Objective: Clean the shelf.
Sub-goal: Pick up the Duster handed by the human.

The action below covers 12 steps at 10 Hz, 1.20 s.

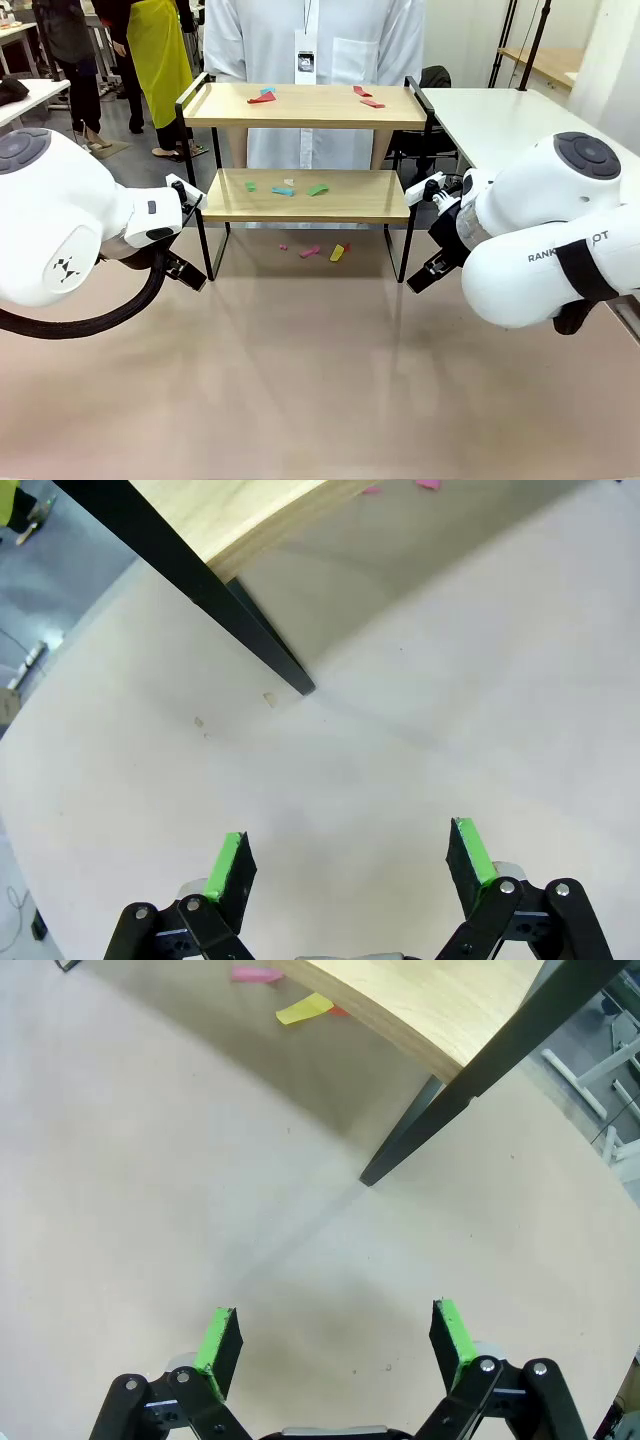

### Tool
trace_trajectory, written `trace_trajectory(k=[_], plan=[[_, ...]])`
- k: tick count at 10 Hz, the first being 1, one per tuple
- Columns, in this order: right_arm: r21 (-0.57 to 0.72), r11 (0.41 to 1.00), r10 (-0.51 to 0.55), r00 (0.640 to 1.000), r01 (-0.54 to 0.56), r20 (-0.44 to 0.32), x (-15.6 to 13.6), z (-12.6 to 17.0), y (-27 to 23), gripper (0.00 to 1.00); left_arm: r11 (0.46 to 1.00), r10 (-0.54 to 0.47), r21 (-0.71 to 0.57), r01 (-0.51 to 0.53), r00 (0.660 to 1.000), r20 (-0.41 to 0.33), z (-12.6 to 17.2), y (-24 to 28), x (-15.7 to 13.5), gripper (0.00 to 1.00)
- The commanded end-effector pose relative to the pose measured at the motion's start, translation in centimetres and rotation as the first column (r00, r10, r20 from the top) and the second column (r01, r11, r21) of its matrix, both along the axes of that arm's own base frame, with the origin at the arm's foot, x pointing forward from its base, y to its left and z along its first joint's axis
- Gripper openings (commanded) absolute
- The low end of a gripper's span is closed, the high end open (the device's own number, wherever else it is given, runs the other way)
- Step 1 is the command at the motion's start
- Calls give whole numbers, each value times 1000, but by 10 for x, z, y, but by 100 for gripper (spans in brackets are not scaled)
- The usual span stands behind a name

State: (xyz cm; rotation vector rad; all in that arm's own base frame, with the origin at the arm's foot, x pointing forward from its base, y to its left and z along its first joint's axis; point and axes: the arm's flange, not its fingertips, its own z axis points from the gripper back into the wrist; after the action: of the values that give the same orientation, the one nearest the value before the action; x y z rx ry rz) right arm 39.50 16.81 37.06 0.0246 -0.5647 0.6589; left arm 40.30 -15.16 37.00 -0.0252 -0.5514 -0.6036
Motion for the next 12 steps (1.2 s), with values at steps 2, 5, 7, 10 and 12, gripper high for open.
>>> trace_trajectory(k=[2,5,7,10,12], plan=[[1,1000,-1,1000,1,0,0,0,0,100,1000,0,0,0,1000,0,0,0,0,100],[12,1000,-4,999,3,41,6,26,-3,100,999,1,-34,0,999,35,23,7,1,100],[84,997,-3,998,-2,68,18,80,-30,100,997,-9,-76,14,998,69,76,37,3,100],[214,974,59,993,-80,105,29,125,-120,100,953,-205,-208,221,974,94,124,118,3,100],[255,946,167,975,-200,145,46,122,-179,100,859,-401,-256,444,893,203,123,176,13,100]])
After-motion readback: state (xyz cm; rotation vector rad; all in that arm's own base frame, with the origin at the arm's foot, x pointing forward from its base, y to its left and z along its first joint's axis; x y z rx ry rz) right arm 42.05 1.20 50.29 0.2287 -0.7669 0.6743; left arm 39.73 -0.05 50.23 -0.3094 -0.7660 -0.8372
